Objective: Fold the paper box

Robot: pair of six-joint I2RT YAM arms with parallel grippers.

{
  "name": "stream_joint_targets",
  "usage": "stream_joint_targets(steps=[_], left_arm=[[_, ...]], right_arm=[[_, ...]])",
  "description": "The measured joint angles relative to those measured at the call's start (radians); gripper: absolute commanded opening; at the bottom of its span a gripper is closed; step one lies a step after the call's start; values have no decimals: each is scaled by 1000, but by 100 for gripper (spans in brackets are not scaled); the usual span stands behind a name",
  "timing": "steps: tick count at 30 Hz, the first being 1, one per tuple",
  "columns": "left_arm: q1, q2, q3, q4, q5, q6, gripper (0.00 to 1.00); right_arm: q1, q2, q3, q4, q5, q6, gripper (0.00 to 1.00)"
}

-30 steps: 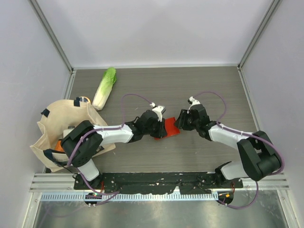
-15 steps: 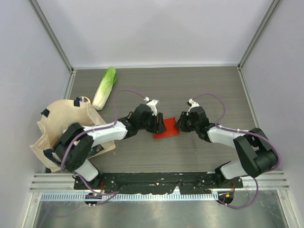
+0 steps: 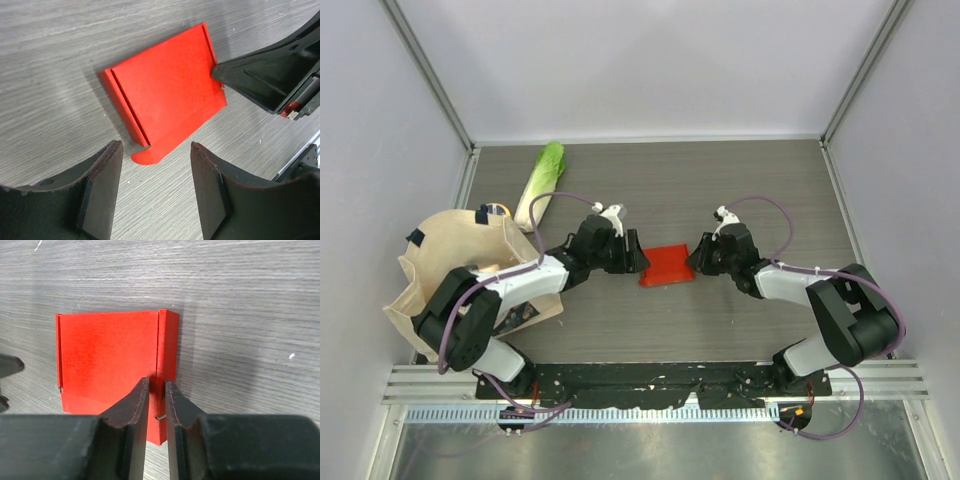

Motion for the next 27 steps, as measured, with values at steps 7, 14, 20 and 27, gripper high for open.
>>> stream_joint_targets(steps=[7, 14, 20, 27], left_arm=[[-2, 67, -2, 27, 2, -60, 64], [-2, 161, 34, 27, -50, -131, 64], [-2, 225, 91, 35, -76, -192, 66], [-1, 299, 113, 131, -35, -285, 62]], right_arm=[[-55, 27, -16, 72, -61, 25, 14], [-128, 38, -45, 126, -143, 61, 9], [-178, 66, -56, 167, -224, 95, 5], [-221, 99, -63, 211, -300, 128, 4]])
